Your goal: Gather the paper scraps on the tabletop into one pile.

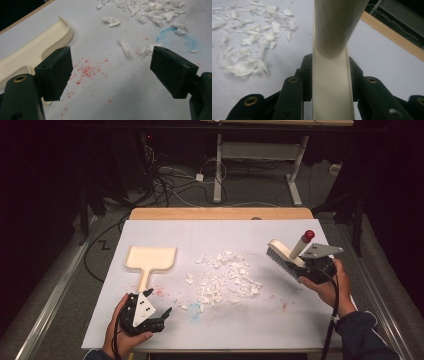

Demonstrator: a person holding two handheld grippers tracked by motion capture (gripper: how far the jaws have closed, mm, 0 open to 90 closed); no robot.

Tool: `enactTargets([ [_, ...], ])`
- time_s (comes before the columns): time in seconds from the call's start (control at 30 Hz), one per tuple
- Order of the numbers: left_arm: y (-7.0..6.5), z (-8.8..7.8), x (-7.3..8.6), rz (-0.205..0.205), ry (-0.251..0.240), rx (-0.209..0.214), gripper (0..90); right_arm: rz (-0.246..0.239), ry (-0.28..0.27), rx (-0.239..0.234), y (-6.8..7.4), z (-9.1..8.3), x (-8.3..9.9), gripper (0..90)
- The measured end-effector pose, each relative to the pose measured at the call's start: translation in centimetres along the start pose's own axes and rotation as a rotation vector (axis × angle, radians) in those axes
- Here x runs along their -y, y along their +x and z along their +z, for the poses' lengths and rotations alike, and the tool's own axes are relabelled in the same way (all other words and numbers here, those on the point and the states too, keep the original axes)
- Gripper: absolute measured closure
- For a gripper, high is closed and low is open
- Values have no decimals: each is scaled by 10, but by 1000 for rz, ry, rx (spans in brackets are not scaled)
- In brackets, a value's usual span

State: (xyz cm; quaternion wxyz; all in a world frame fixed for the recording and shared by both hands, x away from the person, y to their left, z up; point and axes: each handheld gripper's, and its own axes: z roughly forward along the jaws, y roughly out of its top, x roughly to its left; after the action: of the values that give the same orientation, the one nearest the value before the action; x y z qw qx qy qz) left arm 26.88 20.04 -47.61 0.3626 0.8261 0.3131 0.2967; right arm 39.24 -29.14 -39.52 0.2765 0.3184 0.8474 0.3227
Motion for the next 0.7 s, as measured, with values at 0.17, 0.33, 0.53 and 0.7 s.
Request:
enactTargets([
  [0.17,0,1,1,-9,14,11,174,-31,46,26,-6,31,-14,680],
  [0.33,1,1,2,-12,15,1,174,-43,71,53,-11,53,-23,680],
  [0.53,2,2,3,-15,31,-6,173,-77,89,101,-1,89,-43,680],
  [0.7,2,-1,3,-17,19,-2,173,-123,86,113,20,111,-54,681],
])
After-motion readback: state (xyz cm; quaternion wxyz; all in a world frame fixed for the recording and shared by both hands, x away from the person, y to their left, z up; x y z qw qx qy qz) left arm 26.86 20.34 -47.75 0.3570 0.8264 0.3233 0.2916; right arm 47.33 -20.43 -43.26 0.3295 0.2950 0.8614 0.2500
